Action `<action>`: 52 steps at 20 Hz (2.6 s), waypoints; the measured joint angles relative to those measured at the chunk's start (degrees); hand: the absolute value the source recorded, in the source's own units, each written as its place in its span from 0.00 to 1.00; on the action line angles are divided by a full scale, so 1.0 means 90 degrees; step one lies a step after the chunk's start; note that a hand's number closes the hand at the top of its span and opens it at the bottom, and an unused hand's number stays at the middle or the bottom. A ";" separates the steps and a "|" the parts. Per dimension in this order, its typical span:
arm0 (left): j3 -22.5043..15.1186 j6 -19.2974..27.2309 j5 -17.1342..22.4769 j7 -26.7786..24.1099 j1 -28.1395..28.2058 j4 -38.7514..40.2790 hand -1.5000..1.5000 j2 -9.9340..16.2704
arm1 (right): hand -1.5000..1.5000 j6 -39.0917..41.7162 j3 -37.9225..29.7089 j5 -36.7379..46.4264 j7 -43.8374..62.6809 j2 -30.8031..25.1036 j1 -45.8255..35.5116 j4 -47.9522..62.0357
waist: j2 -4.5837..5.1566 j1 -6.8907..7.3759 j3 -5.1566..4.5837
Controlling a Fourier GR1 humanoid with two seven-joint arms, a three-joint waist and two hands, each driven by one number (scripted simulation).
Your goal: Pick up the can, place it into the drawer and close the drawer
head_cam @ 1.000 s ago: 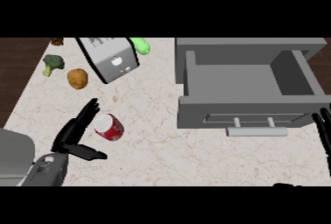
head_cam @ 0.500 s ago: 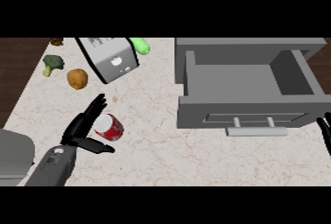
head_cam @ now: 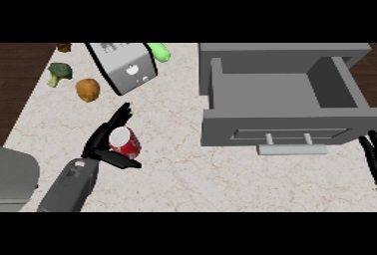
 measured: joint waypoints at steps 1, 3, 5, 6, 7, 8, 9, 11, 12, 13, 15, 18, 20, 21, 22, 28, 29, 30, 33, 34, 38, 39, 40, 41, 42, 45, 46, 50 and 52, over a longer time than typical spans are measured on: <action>-0.0020 -0.0064 -0.0011 -0.0046 0.0005 0.0015 0.00 0.0025 | 0.00 -0.0002 -0.0013 0.0001 0.0006 0.0002 -0.0013 0.0021 | -0.0001 0.0003 0.0000; -0.0068 -0.0051 -0.0010 0.0013 0.0006 -0.0071 0.00 -0.0071 | 0.00 -0.0027 0.0068 0.0037 -0.0149 0.0024 0.0122 0.0051 | -0.0004 0.0010 0.0001; -0.0089 0.0016 -0.0018 -0.0017 -0.0067 -0.0034 1.00 -0.0193 | 0.00 -0.0046 0.0054 0.0028 -0.0016 -0.0013 0.0014 0.0008 | -0.0004 0.0011 0.0003; -0.0093 0.0002 -0.0027 -0.0101 -0.0087 0.0039 1.00 -0.0205 | 0.00 -0.0028 0.0046 0.0017 -0.0060 0.0000 0.0102 -0.0038 | -0.0004 0.0006 0.0003; -0.0116 -0.0013 -0.0018 -0.0088 -0.0015 -0.0044 1.00 -0.0224 | 0.00 -0.0029 -0.0019 -0.0041 -0.0039 -0.0028 0.0038 0.0003 | -0.0009 0.0014 0.0006; -0.0121 -0.0034 0.0001 -0.0060 -0.0040 -0.0076 1.00 -0.0259 | 0.00 -0.0022 -0.0004 -0.0073 -0.0081 -0.0011 0.0138 -0.0037 | -0.0010 0.0014 0.0007; -0.0141 -0.0086 0.0028 -0.0021 -0.0024 -0.0185 1.00 -0.0292 | 0.00 -0.0067 0.0030 -0.0021 -0.0115 0.0004 0.0081 0.0032 | -0.0013 0.0021 0.0007; -0.0154 -0.0204 0.0115 0.0094 0.0026 -0.0365 1.00 -0.0357 | 0.00 -0.0110 0.0007 -0.0074 0.0130 -0.0026 0.0012 -0.0141 | -0.0013 0.0030 0.0006; -0.0171 -0.0296 0.0171 0.0203 0.0075 -0.0528 1.00 -0.0376 | 0.00 -0.0098 0.0003 -0.0090 0.0088 -0.0009 0.0046 -0.0138 | -0.0016 0.0036 0.0005; -0.0159 -0.0422 0.0250 0.0362 0.0066 -0.0663 1.00 -0.0359 | 0.00 -0.0107 0.0045 -0.0099 0.0083 0.0006 0.0086 -0.0185 | -0.0017 0.0040 0.0005; -0.0158 -0.0557 0.0285 0.0280 0.0103 -0.0644 1.00 -0.0317 | 0.00 -0.0064 -0.0097 -0.0230 0.0123 -0.0051 0.0088 -0.0219 | -0.0014 0.0031 0.0004; -0.0178 -0.0561 0.0451 0.0626 0.0280 -0.1180 1.00 -0.0453 | 0.00 -0.0078 -0.0047 -0.0250 0.0094 -0.0048 0.0242 -0.0289 | -0.0021 0.0047 0.0004; 0.0007 -0.0285 0.0614 0.0773 0.0388 -0.1385 1.00 -0.0489 | 0.00 -0.0078 -0.0068 -0.0225 0.0022 -0.0028 0.0248 -0.0247 | -0.0027 0.0071 0.0006; 0.0167 -0.0057 0.0711 0.0838 0.0387 -0.1442 1.00 -0.0487 | 0.00 -0.0090 -0.0062 -0.0224 0.0054 -0.0025 0.0237 -0.0273 | -0.0028 0.0084 0.0007; 0.0304 0.0179 0.0786 0.0869 0.0490 -0.1526 1.00 -0.0487 | 0.00 -0.0058 -0.0087 -0.0235 0.0015 -0.0041 0.0266 -0.0243 | -0.0036 0.0113 0.0008; 0.0738 0.1154 0.1202 0.1314 0.0961 -0.2605 1.00 -0.0591 | 0.00 -0.0025 -0.0205 -0.0313 -0.0043 -0.0049 0.0292 -0.0211 | -0.0040 0.0124 0.0009; 0.0730 0.1185 0.1264 0.1444 0.1051 -0.2883 1.00 -0.0586 | 0.00 0.0034 -0.0268 -0.0372 -0.0082 -0.0079 0.0316 -0.0188 | -0.0037 0.0115 0.0009; 0.0681 0.1271 0.1281 0.1564 0.1101 -0.3126 1.00 -0.0626 | 0.00 0.0007 -0.0201 -0.0307 -0.0100 -0.0052 0.0329 -0.0201 | -0.0035 0.0105 0.0009; 0.0430 0.1482 0.1291 0.2162 0.1235 -0.3982 1.00 -0.0786 | 0.00 -0.0025 -0.0222 -0.0397 -0.0037 -0.0073 0.0344 -0.0253 | -0.0033 0.0090 0.0008; 0.0267 0.1607 0.1283 0.2336 0.1253 -0.4230 1.00 -0.0853 | 0.00 -0.0014 -0.0214 -0.0403 -0.0085 -0.0044 0.0395 -0.0267 | -0.0035 0.0083 0.0008; -0.0087 0.1882 0.1159 0.3176 0.1151 -0.5216 1.00 -0.0943 | 0.00 -0.0035 -0.0178 -0.0333 -0.0141 -0.0009 0.0441 -0.0298 | -0.0035 0.0077 0.0007; -0.0145 0.1894 0.1151 0.3312 0.1102 -0.5350 1.00 -0.0936 | 0.00 -0.0010 -0.0201 -0.0342 -0.0135 -0.0033 0.0419 -0.0307 | -0.0032 0.0071 0.0009; -0.0302 0.1999 0.1117 0.3442 0.1076 -0.5509 1.00 -0.0972 | 0.00 -0.0075 -0.0120 -0.0262 -0.0117 -0.0015 0.0378 -0.0291 | -0.0030 0.0068 0.0008; -0.0445 0.2138 0.1079 0.3549 0.1033 -0.5640 1.00 -0.1002 | 0.00 -0.0014 -0.0192 -0.0358 -0.0121 -0.0058 0.0398 -0.0301 | -0.0028 0.0061 0.0007; -0.0605 0.2257 0.1081 0.3643 0.0950 -0.5716 1.00 -0.1026 | 0.00 -0.0029 -0.0215 -0.0374 -0.0056 -0.0088 0.0319 -0.0284 | -0.0026 0.0055 0.0007; -0.0841 0.2561 0.1056 0.4144 0.0488 -0.5851 1.00 -0.1071 | 0.00 -0.0089 -0.0179 -0.0336 0.0060 -0.0043 0.0292 -0.0411 | -0.0022 0.0035 0.0007; -0.0926 0.2632 0.1048 0.4294 0.0335 -0.5897 1.00 -0.1080 | 0.00 -0.0070 -0.0184 -0.0341 0.0010 -0.0024 0.0307 -0.0400 | -0.0021 0.0030 0.0005; -0.1303 0.3148 0.1035 0.4924 -0.0428 -0.5855 1.00 -0.1101 | 0.00 -0.0089 -0.0132 -0.0278 0.0029 0.0014 0.0323 -0.0418 | -0.0016 0.0005 0.0006; -0.1467 0.3369 0.0981 0.5197 -0.0806 -0.5833 1.00 -0.1106 | 0.00 -0.0011 -0.0286 -0.0440 -0.0006 -0.0054 0.0347 -0.0401 | -0.0017 -0.0005 0.0006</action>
